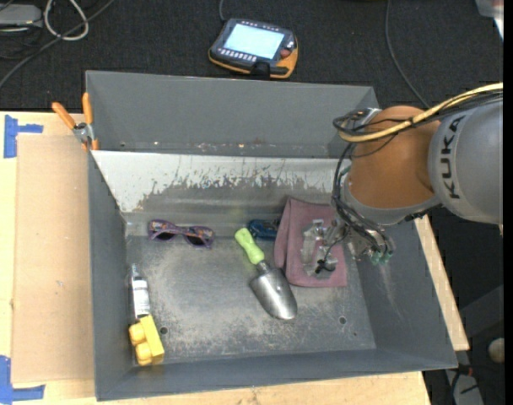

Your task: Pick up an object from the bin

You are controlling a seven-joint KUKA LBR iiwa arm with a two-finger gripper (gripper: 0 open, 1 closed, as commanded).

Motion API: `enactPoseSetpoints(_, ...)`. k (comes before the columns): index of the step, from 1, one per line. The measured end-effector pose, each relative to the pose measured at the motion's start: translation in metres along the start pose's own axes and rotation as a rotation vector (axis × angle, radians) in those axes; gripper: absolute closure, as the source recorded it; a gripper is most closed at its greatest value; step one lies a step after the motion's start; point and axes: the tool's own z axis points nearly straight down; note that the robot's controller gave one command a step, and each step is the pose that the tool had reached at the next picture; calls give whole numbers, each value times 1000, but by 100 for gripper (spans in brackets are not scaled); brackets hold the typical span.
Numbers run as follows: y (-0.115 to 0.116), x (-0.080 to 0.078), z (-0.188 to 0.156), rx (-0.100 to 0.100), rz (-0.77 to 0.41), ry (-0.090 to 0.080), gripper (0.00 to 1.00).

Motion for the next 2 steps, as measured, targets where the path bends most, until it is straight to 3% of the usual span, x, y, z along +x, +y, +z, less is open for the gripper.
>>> enactPoseSetpoints(1,-2,-1,1,-1,29,-1,100)
enactPoseSetpoints(2,4,7,-5,1,152,4,100)
